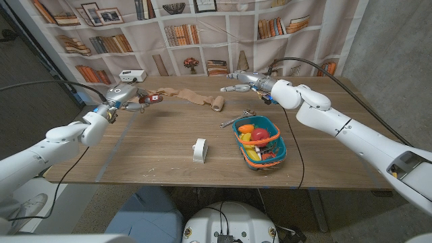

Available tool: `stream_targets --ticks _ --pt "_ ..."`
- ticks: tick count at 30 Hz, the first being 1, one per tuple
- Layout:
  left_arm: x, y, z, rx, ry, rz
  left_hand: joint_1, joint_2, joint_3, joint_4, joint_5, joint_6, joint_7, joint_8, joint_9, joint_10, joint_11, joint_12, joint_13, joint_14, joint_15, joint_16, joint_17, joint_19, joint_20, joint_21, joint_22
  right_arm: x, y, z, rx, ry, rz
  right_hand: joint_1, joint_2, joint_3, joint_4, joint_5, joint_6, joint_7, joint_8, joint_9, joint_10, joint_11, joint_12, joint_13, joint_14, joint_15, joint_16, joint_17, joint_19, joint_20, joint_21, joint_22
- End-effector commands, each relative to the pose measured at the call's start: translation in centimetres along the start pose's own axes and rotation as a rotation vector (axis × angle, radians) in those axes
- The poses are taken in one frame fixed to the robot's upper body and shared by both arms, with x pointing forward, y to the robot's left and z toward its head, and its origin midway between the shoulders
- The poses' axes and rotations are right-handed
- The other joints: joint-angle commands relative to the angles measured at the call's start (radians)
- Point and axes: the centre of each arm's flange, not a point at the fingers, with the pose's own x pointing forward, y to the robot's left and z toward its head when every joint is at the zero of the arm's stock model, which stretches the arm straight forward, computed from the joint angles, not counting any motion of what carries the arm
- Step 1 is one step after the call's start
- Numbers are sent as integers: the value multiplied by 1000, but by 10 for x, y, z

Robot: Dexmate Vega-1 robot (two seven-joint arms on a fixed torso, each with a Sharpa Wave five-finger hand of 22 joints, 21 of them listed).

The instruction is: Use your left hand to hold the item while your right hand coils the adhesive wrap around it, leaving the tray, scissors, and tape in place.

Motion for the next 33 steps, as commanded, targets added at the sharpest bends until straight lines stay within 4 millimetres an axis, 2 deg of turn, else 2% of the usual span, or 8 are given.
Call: stream_targets --ticks 1,8,13,22,26,29,33 --pt "-2 -2 1 -6 4 1 184 187 -2 1 6 44 -36 1 2 16 -3 -3 6 8 3 -5 4 0 -1 8 0 6 1 10 -22 15 -11 13 2 -1 -10 -2 3 12 6 4 8 7 -2 5 -1 8 4 2 12 3 -1 3" --pt "-5 -3 1 -10 9 4 185 187 -3 2 6 45 -36 0 2 16 -3 -4 6 8 4 -6 4 -2 0 11 -1 8 2 14 -31 29 -23 17 4 2 -12 -2 4 20 6 4 1 20 -6 5 11 2 7 2 20 2 1 3" --pt "-8 -4 1 -13 13 4 185 186 -4 1 6 46 -37 0 2 15 -3 -5 6 9 3 -6 4 -3 0 12 -2 9 3 17 -35 31 -31 25 6 6 -17 -2 -6 18 0 4 -34 20 -20 3 44 27 15 0 50 -1 9 4" --pt "-12 -5 1 -17 15 5 186 186 -4 1 6 47 -36 -2 2 17 -3 -5 6 7 3 -9 4 -5 0 15 -3 15 6 19 -38 32 -19 32 9 10 -20 -2 -16 16 -4 4 -61 21 -28 2 58 27 15 -1 78 -3 15 4" --pt "-13 -5 1 -16 12 5 186 188 -4 2 6 46 -37 -3 2 17 -3 -6 6 8 4 -9 4 -6 0 17 -4 20 9 21 -46 38 -17 34 9 11 -21 -2 -17 19 -5 4 -56 33 -25 2 61 31 15 -1 87 -3 17 4" --pt "-13 -5 1 -18 14 6 185 188 -4 3 6 48 -37 -3 2 18 -3 -6 7 8 4 -9 4 -7 0 18 -4 23 10 21 -48 36 -8 44 12 17 -26 -2 -49 26 -14 6 -51 46 -20 1 65 34 11 -2 109 0 19 3" --pt "-14 -6 1 -19 14 6 185 188 -4 3 6 49 -37 -3 2 18 -3 -6 7 9 4 -8 5 -7 0 19 -4 25 13 22 -38 36 -22 70 24 32 -35 -5 -108 69 -22 10 -41 62 -14 1 72 41 7 -2 129 2 16 2"
